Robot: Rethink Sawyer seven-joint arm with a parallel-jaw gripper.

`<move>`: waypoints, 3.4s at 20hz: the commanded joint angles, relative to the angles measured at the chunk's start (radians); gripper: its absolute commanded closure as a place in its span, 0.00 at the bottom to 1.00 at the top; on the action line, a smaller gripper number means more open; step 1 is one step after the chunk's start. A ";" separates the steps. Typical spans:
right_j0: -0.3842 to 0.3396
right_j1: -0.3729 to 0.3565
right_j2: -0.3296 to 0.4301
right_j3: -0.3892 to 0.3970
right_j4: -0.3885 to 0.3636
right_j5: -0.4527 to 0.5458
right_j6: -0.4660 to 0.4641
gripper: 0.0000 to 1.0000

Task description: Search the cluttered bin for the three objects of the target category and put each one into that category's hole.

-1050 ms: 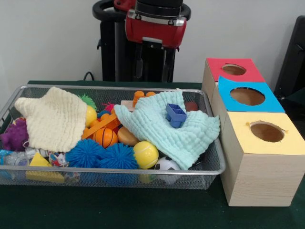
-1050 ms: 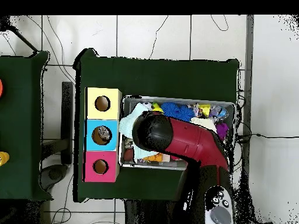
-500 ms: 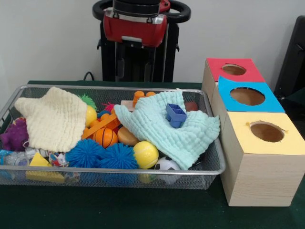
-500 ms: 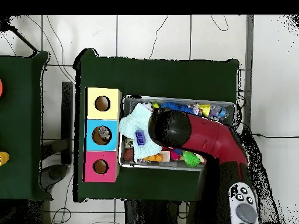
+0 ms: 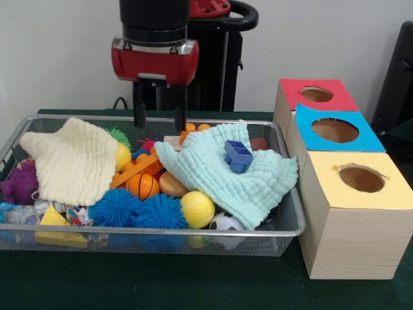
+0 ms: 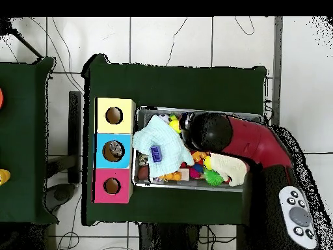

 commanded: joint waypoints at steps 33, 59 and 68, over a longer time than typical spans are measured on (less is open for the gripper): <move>-0.320 0.231 0.288 -0.312 -0.308 0.309 -0.433 0.00; -0.278 0.307 0.231 -0.318 -0.396 0.172 -0.306 0.00; -0.276 0.283 0.238 -0.338 -0.416 0.180 -0.310 0.00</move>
